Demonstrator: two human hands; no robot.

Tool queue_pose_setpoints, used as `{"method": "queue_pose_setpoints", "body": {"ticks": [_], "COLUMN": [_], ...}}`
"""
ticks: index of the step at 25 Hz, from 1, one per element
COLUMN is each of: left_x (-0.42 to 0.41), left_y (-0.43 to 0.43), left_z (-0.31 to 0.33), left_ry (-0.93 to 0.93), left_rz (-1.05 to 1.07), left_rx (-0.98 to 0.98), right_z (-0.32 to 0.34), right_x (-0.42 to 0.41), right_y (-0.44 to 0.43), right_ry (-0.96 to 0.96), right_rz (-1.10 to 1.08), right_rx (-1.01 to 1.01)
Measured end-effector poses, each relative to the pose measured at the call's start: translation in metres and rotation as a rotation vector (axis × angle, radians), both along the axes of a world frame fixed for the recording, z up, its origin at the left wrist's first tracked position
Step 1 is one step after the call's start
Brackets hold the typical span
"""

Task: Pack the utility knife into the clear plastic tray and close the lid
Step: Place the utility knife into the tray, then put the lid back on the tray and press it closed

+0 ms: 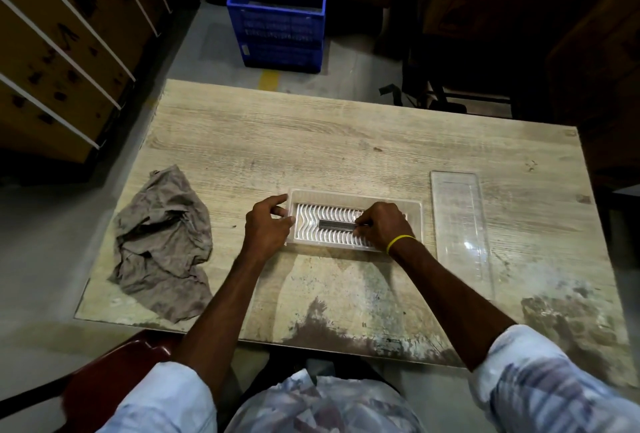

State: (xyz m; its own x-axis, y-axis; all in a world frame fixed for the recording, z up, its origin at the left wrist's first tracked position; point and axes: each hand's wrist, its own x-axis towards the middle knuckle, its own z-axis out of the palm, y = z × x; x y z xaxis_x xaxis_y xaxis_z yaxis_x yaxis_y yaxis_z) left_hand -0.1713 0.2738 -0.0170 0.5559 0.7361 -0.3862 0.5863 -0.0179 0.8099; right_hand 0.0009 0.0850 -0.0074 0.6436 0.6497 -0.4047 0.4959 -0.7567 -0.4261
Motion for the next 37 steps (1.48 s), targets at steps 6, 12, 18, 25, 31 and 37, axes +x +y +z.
{"method": "queue_pose_setpoints", "body": {"ticks": [6,12,18,25,31,37], "left_x": [-0.001,-0.002,-0.004,-0.003,-0.001,-0.001], "left_y": [-0.002,0.000,-0.002,0.001,-0.002,-0.002], "left_z": [-0.001,-0.001,-0.005,-0.008,-0.001,0.003], "left_ry": [0.001,0.010,0.015,0.012,0.003,-0.001], "left_rz": [0.010,0.010,0.013,0.014,-0.025,-0.038], "left_rx": [-0.020,-0.024,-0.035,-0.036,-0.010,0.007], "right_z": [-0.001,0.007,0.045,0.020,-0.009,-0.020], "right_x": [0.002,0.000,0.005,0.003,-0.015,-0.014], "right_y": [0.001,0.000,-0.044,-0.143,-0.158,-0.157], "right_ry": [-0.029,0.036,0.105,-0.017,0.036,0.010], "right_rz": [0.076,-0.054,-0.641,-0.975,-0.930,-0.894], "right_rx": [0.024,0.117,0.686,0.364,0.094,0.007]}}
